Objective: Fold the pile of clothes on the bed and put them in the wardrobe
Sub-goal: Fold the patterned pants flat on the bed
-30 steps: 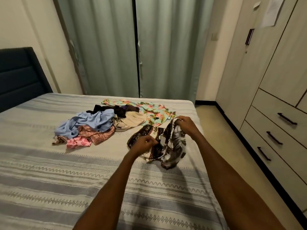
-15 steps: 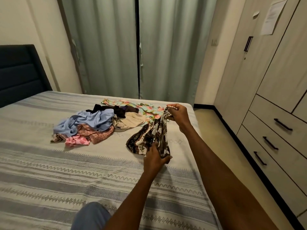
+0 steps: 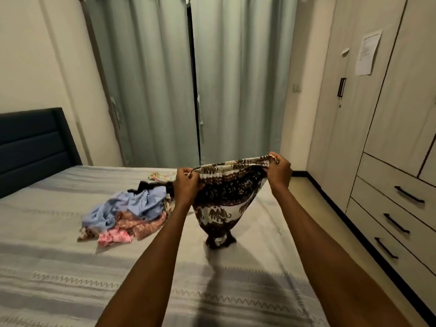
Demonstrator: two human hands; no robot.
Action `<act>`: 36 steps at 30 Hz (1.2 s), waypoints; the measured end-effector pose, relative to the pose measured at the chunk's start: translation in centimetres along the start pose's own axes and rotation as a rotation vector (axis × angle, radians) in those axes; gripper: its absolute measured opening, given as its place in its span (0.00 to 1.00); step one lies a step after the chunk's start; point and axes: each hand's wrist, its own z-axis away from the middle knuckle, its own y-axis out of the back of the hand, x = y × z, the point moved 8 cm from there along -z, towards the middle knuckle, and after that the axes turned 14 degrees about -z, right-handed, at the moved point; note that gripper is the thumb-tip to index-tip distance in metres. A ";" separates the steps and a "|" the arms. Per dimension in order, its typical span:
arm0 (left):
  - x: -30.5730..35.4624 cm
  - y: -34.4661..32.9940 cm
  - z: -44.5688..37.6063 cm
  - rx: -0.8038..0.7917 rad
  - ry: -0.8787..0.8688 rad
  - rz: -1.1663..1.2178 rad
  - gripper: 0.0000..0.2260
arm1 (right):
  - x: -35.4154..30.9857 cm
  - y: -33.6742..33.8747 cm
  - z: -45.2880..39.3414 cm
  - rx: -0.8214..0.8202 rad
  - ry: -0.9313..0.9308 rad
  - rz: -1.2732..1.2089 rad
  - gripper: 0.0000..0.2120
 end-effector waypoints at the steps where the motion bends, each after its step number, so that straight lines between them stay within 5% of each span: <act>1: 1.6 0.4 -0.9 0.015 -0.025 0.011 0.07 | -1.1 0.0 0.1 0.017 0.030 -0.006 0.16; 4: 6.5 1.6 -2.8 0.052 -0.128 0.050 0.06 | -5.2 -0.8 0.0 -0.028 0.133 0.015 0.24; 8: 12.6 4.2 -4.3 0.131 -0.297 0.022 0.16 | -11.3 -1.1 -1.4 -0.170 0.350 0.124 0.40; 13: 19.6 8.0 -6.2 0.276 -0.422 0.050 0.12 | -20.7 0.1 -2.8 0.001 0.812 0.357 0.28; 20: 27.9 10.9 -7.0 0.322 -0.544 0.151 0.08 | -29.5 2.0 -5.5 0.108 0.938 0.378 0.16; 27: 30.7 11.0 -7.1 0.306 -0.550 -0.048 0.10 | -32.3 3.5 -10.2 -0.008 0.574 0.570 0.20; 31: 27.3 9.0 -8.3 0.000 -0.424 0.009 0.10 | -30.8 3.3 -9.7 -0.355 0.537 0.246 0.14; 36: 23.3 7.8 -7.3 -0.270 -0.358 0.192 0.17 | -27.3 2.1 -7.6 -0.667 0.505 0.452 0.20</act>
